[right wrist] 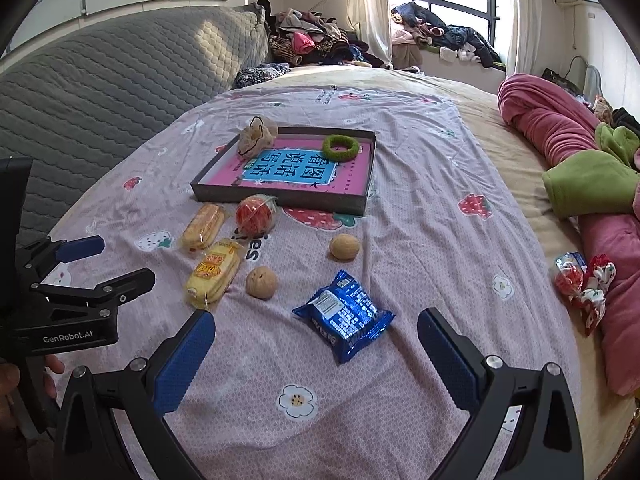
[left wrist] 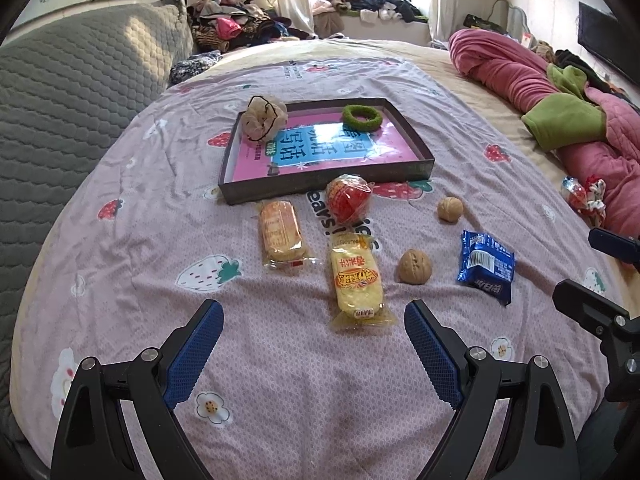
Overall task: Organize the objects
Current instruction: 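Withdraw both tools from the tray and move toward the snacks, then grasp the yellow cake packet with the left tool while the right tool grasps the blue packet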
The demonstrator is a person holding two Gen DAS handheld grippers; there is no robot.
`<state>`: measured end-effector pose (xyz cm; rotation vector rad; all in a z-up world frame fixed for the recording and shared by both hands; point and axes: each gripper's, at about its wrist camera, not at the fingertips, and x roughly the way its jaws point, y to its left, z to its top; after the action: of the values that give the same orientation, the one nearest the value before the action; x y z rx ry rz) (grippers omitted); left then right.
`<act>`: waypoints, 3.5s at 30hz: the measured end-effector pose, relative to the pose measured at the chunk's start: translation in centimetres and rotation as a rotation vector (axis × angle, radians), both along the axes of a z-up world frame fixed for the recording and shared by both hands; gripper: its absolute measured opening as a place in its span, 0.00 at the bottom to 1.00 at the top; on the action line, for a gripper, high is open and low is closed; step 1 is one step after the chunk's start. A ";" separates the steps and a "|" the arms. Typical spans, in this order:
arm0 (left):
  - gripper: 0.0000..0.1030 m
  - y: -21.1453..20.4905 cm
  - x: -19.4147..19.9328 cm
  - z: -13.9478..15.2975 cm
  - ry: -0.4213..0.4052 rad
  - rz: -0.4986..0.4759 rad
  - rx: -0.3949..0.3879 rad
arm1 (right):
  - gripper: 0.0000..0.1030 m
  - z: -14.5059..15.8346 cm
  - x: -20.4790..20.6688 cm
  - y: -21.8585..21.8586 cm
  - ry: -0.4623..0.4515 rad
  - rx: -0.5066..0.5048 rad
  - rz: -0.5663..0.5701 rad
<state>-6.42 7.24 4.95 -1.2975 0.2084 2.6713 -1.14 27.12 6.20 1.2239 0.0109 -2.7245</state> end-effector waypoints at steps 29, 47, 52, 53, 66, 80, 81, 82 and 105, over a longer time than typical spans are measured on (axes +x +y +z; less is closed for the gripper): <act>0.90 1.3 -0.4 -3.7 -0.026 -0.031 0.023 | 0.99 -4.0 -0.7 0.4 -0.038 0.061 0.008; 0.90 1.6 -1.7 -5.2 -0.041 -0.004 0.081 | 0.99 -5.9 -2.7 1.1 -0.048 0.082 0.000; 0.90 1.7 -2.2 -5.3 -0.047 -0.004 0.090 | 0.99 -6.2 -3.1 1.1 -0.050 0.090 0.003; 0.90 1.8 -2.3 -5.5 -0.051 0.000 0.089 | 0.99 -6.3 -3.3 1.0 -0.052 0.091 0.007; 0.90 2.7 -3.3 -7.1 -0.080 0.020 0.091 | 0.99 -8.4 -5.6 1.5 -0.096 0.102 0.020; 0.89 3.2 -4.5 -8.2 -0.084 0.035 0.100 | 0.99 -9.6 -7.2 1.0 -0.123 0.089 0.063; 0.89 3.3 -4.6 -8.2 -0.083 0.035 0.100 | 0.98 -9.7 -7.2 1.0 -0.124 0.081 0.064; 0.89 3.3 -4.7 -8.2 -0.081 0.034 0.099 | 0.97 -9.8 -7.3 1.0 -0.125 0.072 0.065; 0.41 2.7 -5.6 -8.8 -0.115 0.038 0.169 | 0.53 -9.5 -6.8 -0.2 -0.124 0.013 0.114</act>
<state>-12.02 9.95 -3.81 -1.4078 -0.0552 2.5694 -7.93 26.95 -3.28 1.3501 0.0822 -2.5517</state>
